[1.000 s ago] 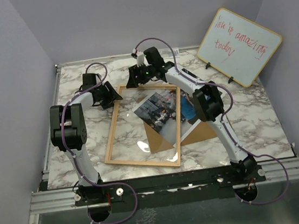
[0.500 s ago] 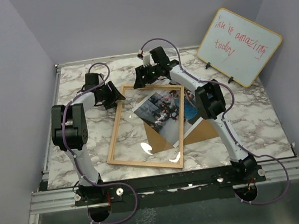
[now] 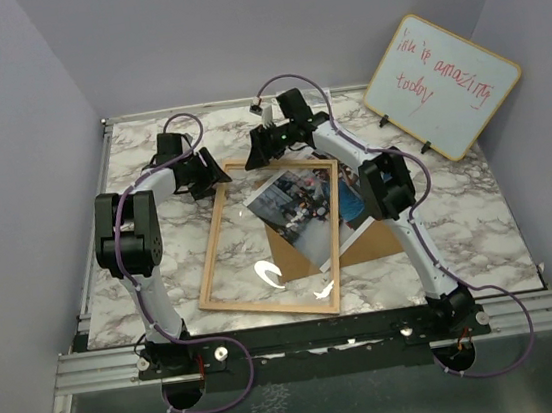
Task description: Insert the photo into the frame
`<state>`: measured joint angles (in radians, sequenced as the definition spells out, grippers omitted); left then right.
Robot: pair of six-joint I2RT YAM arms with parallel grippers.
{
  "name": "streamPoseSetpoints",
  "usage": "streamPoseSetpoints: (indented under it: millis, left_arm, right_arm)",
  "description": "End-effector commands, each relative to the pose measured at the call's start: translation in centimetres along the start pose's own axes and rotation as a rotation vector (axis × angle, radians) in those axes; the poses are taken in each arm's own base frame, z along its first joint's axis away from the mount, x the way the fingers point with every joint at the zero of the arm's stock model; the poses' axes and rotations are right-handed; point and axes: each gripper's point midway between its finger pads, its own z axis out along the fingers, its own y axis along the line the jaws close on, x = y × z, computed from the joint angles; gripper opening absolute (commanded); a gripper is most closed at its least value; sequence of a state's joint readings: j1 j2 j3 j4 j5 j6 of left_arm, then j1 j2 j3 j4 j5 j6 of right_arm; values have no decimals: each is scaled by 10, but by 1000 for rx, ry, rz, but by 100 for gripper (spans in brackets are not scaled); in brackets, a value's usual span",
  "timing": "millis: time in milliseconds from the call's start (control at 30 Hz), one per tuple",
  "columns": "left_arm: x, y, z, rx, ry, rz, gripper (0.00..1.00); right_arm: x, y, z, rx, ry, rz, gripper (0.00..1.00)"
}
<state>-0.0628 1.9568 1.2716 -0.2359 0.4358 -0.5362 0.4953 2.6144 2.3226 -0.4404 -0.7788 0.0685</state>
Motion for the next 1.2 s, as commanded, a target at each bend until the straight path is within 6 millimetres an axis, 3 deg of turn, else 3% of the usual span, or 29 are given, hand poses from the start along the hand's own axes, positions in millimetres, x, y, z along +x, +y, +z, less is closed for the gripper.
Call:
streamPoseSetpoints:
  millis: [0, 333, 533, 667, 1167]
  left_arm:
    - [-6, 3, 2, -25, -6, 11, 62]
    - [-14, 6, 5, -45, -27, 12, 51]
    - [-18, 8, 11, -53, -30, 17, 30]
    - [-19, 12, 14, -67, -30, 20, 22]
    - [-15, 34, 19, -160, -18, 27, 20]
  right_arm:
    - [10, 17, 4, -118, 28, -9, 63]
    - [-8, 29, -14, -205, -40, -27, 51]
    - [-7, 35, -17, -252, -40, -27, 49]
    - [-8, 38, -18, -275, -42, -27, 49]
    - [-7, 55, -24, -377, -36, -39, 48]
